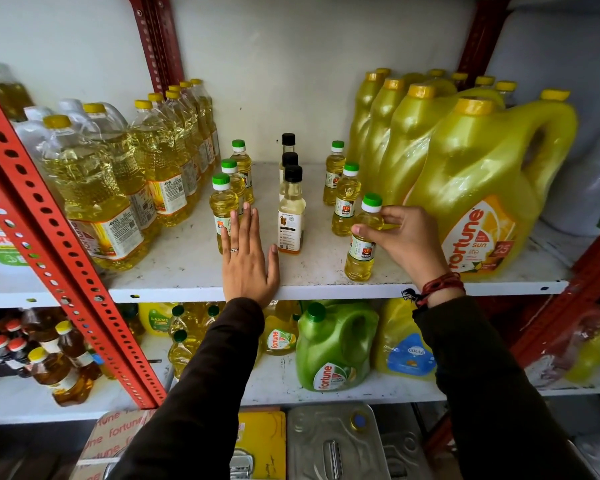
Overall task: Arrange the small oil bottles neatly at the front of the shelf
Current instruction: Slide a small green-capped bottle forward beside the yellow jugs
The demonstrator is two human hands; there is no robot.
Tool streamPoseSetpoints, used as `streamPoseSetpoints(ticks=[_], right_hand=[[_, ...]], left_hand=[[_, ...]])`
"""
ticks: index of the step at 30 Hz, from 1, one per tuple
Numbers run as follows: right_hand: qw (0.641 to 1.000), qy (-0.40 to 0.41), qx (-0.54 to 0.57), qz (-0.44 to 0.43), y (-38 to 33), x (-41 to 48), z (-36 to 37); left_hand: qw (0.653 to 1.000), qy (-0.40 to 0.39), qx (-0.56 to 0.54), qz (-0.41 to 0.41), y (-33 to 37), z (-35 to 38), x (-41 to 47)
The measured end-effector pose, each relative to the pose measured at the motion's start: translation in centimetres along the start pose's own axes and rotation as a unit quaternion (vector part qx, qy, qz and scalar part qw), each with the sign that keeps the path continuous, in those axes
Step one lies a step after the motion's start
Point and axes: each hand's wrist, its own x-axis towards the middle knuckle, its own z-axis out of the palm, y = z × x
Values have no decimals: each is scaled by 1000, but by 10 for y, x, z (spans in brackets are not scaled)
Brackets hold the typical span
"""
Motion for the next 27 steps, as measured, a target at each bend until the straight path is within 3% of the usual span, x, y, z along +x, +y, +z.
streamPoseSetpoints(ticks=[20,24,27], right_hand=[[998,43,-45,3,-6,-14,-3],[983,148,6,-107,-30,-13,-3],[983,94,50,-149,-61,-12,11]], left_hand=[[1000,0,2,-3,1,-2,1],[1000,1,-6,3,0,-3,0],[1000,2,-12,14,-2,-2,0]])
